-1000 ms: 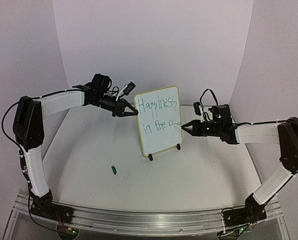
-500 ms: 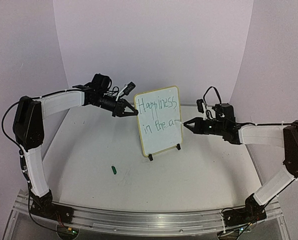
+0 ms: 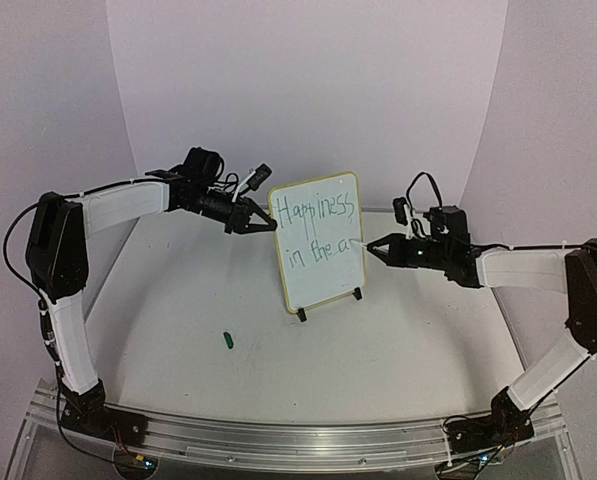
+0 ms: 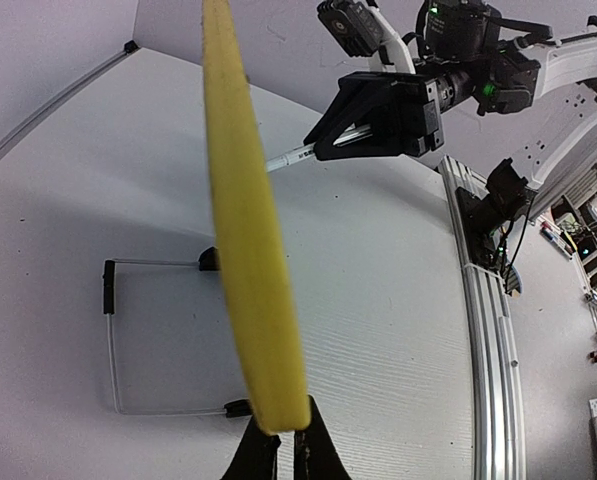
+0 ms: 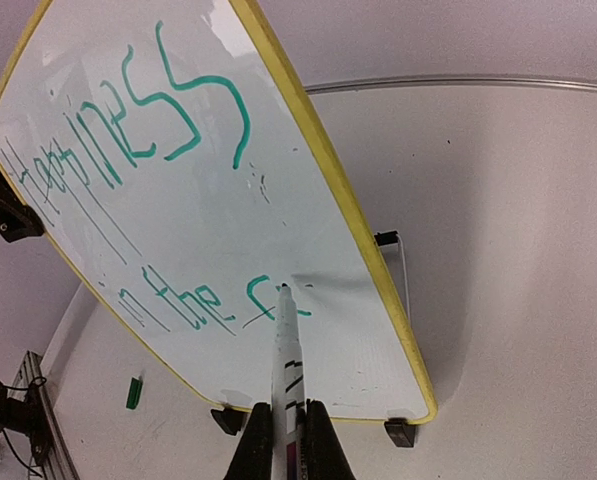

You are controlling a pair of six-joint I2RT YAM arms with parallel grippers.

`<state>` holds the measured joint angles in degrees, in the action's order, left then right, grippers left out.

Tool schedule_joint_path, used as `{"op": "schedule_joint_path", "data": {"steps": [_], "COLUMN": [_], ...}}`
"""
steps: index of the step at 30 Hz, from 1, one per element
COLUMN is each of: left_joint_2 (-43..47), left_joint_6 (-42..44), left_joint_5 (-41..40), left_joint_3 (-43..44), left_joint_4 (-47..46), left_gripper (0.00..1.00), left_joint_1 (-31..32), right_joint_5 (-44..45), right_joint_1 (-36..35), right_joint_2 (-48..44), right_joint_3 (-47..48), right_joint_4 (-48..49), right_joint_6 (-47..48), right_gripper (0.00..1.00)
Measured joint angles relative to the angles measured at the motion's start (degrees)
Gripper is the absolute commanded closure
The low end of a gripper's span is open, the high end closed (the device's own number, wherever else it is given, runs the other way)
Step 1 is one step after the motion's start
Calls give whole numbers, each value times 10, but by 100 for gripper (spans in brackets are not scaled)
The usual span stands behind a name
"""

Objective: Write a sentence on the whiteboard
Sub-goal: Write on the whiteboard with the whiteboard marker without the cap.

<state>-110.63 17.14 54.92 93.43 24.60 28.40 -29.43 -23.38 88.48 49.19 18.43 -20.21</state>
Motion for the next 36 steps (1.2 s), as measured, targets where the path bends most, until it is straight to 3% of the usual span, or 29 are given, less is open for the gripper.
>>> {"op": "schedule_joint_path", "data": {"steps": [36], "left_joint_2": [0], "left_joint_6": [0], "left_joint_5": [-1], "left_joint_3": [1], "left_joint_4": [0], "left_gripper": [100], "left_joint_1": [1], "right_joint_5": [12], "right_joint_1": [0], "right_joint_2": [22], "right_joint_3": [-21], "right_joint_4": [12], "right_joint_6": [-7], "right_gripper": [100]}}
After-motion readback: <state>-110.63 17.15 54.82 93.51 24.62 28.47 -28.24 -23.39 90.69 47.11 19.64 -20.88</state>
